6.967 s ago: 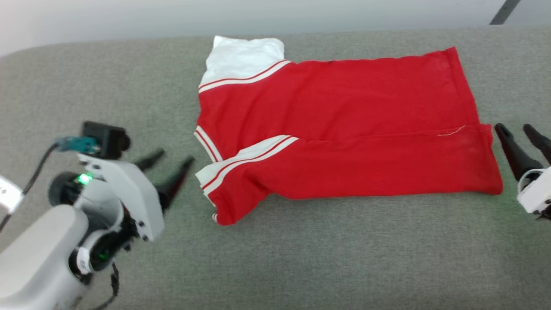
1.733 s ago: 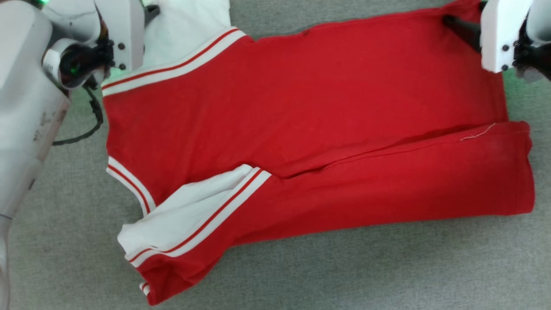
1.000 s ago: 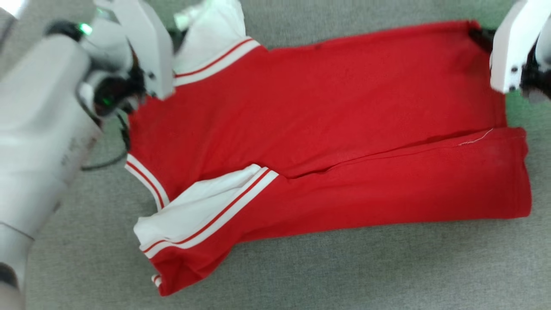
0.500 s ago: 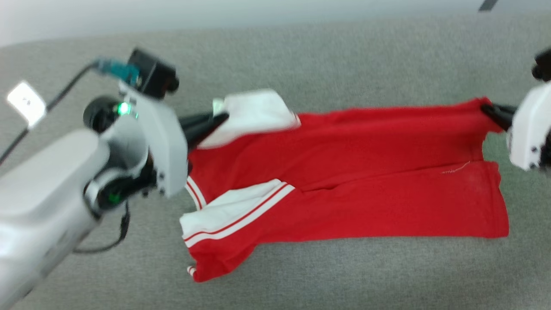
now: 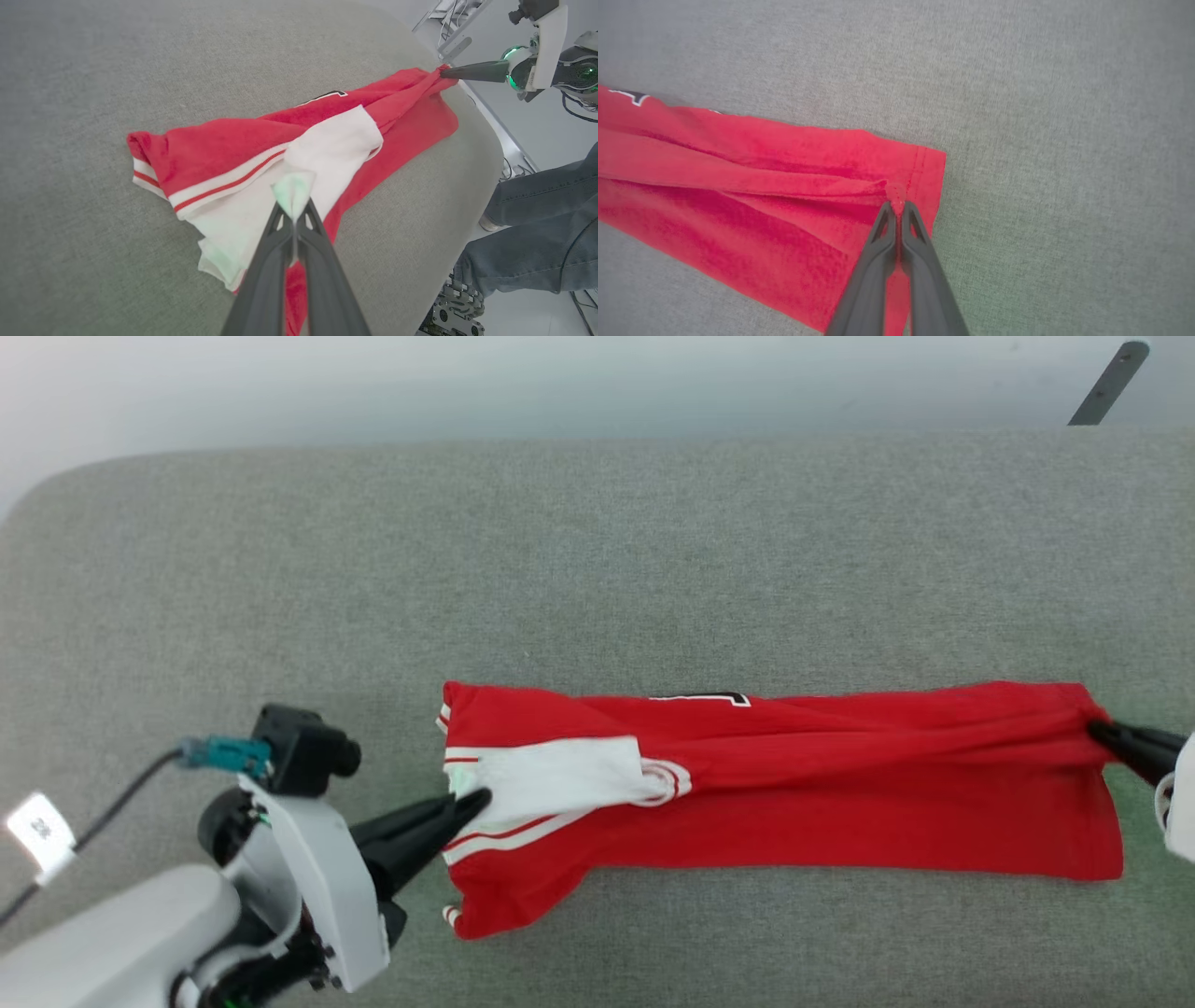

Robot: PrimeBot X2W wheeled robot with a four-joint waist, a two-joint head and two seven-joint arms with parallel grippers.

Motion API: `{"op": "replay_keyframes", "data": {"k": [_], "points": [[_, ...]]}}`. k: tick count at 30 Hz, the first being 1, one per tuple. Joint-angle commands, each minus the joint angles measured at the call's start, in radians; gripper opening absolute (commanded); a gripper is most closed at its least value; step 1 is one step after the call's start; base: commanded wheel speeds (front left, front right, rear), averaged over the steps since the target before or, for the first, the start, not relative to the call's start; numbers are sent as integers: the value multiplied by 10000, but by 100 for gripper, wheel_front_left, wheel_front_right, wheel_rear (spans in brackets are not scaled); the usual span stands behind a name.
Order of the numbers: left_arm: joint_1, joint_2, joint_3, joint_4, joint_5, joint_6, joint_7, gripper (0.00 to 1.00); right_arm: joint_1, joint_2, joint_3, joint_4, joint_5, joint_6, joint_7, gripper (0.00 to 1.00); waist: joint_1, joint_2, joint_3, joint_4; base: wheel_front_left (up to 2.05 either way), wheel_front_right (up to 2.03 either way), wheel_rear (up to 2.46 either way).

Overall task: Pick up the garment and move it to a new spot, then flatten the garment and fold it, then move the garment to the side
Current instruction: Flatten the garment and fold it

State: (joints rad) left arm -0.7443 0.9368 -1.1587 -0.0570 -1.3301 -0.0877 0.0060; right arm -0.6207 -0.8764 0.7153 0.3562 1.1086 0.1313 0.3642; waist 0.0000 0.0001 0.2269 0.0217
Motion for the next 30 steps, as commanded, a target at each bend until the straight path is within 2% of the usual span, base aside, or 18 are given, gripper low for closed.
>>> {"op": "replay_keyframes", "data": {"k": [1,4,10,12,13,14,15,16,17,18,24,28,30], "points": [[155,-112,-23,90,-27,57,-137,0,197,73,-123,43,-24,-11,-82,0,0,-1,57,32,0,0,0],[439,-458,-221,656,221,160,-377,0,511,314,-280,256,-276,-11,-225,0,0,-1,142,78,0,0,0],[755,-1446,-431,2240,343,-1,-853,0,795,1024,-482,928,-703,-11,-565,0,0,-1,232,91,0,0,0],[797,-1720,-433,2764,342,-48,-1052,20,811,1212,-468,1123,-812,-11,-656,0,0,-1,181,81,0,0,0],[827,-1860,-445,2934,322,-100,-1132,29,820,1261,-482,1189,-904,-11,-743,17,0,-1,131,91,0,0,0],[885,-1973,-428,3115,301,-121,-1264,40,838,1319,-508,1259,-941,-11,-829,49,0,-1,72,103,0,0,0],[942,-2055,-424,3244,295,-184,-1384,61,863,1350,-543,1337,-952,-11,-871,93,0,-1,-3,121,0,0,0],[991,-2133,-417,3336,285,-209,-1509,82,897,1353,-608,1408,-980,-11,-921,100,0,-1,-90,145,0,0,0],[1029,-2209,-387,3411,271,-233,-1661,98,949,1353,-688,1463,-972,-11,-979,100,0,-1,-186,182,0,0,0],[1081,-2250,-321,3445,221,-264,-1828,100,1031,1374,-807,1487,-907,-11,-1020,100,0,-1,-283,219,0,0,0],[1673,-2464,213,3273,202,-3,-2551,100,1964,1297,-1739,1263,-415,-11,-1369,100,0,-1,-842,670,0,0,0],[2285,-2771,680,3099,711,576,-2687,100,2837,951,-2464,1154,-193,-11,-1414,100,0,-1,-1040,1111,0,0,0],[2666,-3088,1288,2999,1010,814,-2709,100,3195,836,-2800,1160,-135,-11,-1345,100,0,-1,-1089,1345,0,0,0]]}}
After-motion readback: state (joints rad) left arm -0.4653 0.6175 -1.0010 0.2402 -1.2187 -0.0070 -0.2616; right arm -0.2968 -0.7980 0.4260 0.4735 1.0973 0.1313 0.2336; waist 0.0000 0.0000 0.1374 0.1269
